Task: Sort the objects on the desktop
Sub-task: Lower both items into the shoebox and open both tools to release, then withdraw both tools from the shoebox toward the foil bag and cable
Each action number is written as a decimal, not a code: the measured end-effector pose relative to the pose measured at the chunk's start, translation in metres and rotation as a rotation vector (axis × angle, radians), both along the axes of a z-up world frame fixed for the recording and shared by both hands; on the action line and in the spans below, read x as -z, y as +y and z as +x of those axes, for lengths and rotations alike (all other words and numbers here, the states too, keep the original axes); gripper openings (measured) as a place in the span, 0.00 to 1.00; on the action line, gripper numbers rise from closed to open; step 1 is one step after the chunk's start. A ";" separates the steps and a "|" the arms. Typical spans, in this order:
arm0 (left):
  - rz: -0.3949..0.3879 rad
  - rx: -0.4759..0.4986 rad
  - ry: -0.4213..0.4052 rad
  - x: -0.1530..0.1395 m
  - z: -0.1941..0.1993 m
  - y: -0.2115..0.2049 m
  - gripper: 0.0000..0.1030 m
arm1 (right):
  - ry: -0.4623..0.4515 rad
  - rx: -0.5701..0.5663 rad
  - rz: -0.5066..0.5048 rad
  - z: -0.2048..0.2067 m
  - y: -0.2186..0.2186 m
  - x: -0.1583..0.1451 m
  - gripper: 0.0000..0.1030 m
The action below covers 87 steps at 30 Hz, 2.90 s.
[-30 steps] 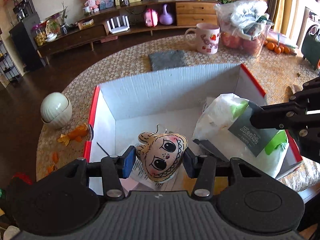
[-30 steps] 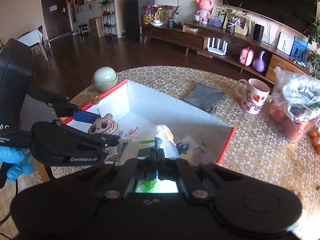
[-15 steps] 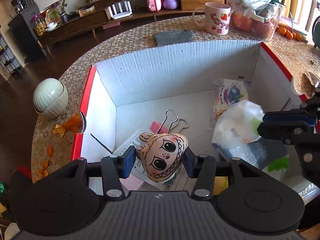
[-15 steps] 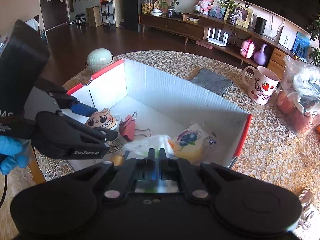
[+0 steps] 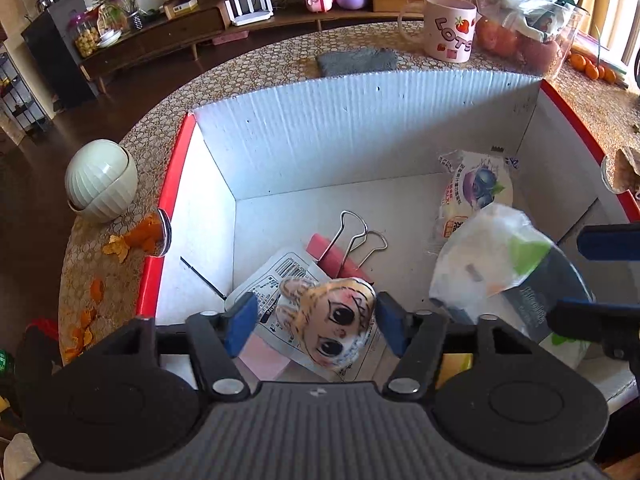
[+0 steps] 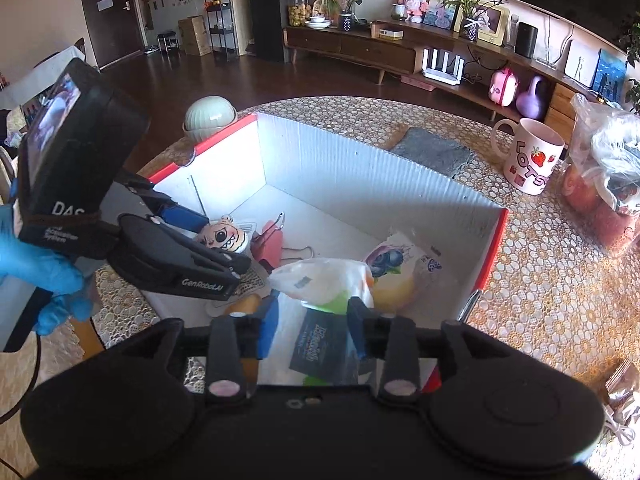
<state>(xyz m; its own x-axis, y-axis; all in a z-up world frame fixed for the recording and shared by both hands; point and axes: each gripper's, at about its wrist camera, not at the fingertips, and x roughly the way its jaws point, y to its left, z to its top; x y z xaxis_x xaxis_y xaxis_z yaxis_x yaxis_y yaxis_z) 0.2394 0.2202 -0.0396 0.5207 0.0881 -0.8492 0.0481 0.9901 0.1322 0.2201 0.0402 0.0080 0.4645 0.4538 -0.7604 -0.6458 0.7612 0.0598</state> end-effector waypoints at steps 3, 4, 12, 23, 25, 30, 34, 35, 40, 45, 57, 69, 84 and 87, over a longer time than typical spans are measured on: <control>-0.002 -0.007 -0.005 -0.003 -0.001 -0.001 0.68 | -0.001 -0.009 0.009 -0.003 -0.003 -0.004 0.51; -0.002 -0.010 -0.006 -0.005 -0.002 -0.002 0.69 | -0.003 -0.012 0.017 -0.005 -0.004 -0.006 0.55; -0.010 -0.047 -0.030 -0.018 -0.014 0.000 0.70 | -0.024 -0.044 0.068 -0.016 -0.014 -0.023 0.79; -0.027 -0.023 -0.062 -0.041 -0.035 -0.016 0.71 | -0.055 -0.034 0.070 -0.031 -0.033 -0.036 0.84; -0.029 -0.013 -0.070 -0.045 -0.039 -0.022 0.74 | -0.056 -0.026 0.076 -0.033 -0.038 -0.038 0.84; -0.050 0.012 -0.088 -0.054 -0.049 -0.035 0.75 | -0.069 -0.003 0.093 -0.037 -0.052 -0.044 0.87; -0.067 0.026 -0.109 -0.064 -0.057 -0.048 0.75 | -0.079 0.016 0.104 -0.041 -0.065 -0.049 0.88; -0.073 0.030 -0.116 -0.066 -0.059 -0.051 0.76 | -0.081 0.022 0.106 -0.042 -0.068 -0.049 0.89; -0.087 0.067 -0.131 -0.073 -0.066 -0.071 0.81 | -0.090 0.054 0.111 -0.047 -0.092 -0.051 0.90; -0.098 0.109 -0.129 -0.075 -0.070 -0.098 0.81 | -0.089 0.101 0.118 -0.049 -0.121 -0.052 0.91; -0.154 0.199 -0.142 -0.082 -0.075 -0.166 0.85 | -0.107 0.193 0.095 -0.044 -0.187 -0.050 0.91; -0.124 0.233 -0.168 -0.073 -0.057 -0.233 0.98 | -0.098 0.295 0.078 -0.024 -0.254 -0.038 0.91; -0.048 0.258 -0.188 -0.048 -0.022 -0.325 0.98 | -0.089 0.423 0.028 0.023 -0.339 -0.021 0.91; -0.062 0.259 -0.172 -0.037 -0.013 -0.339 0.98 | -0.078 0.439 0.013 0.036 -0.346 -0.012 0.91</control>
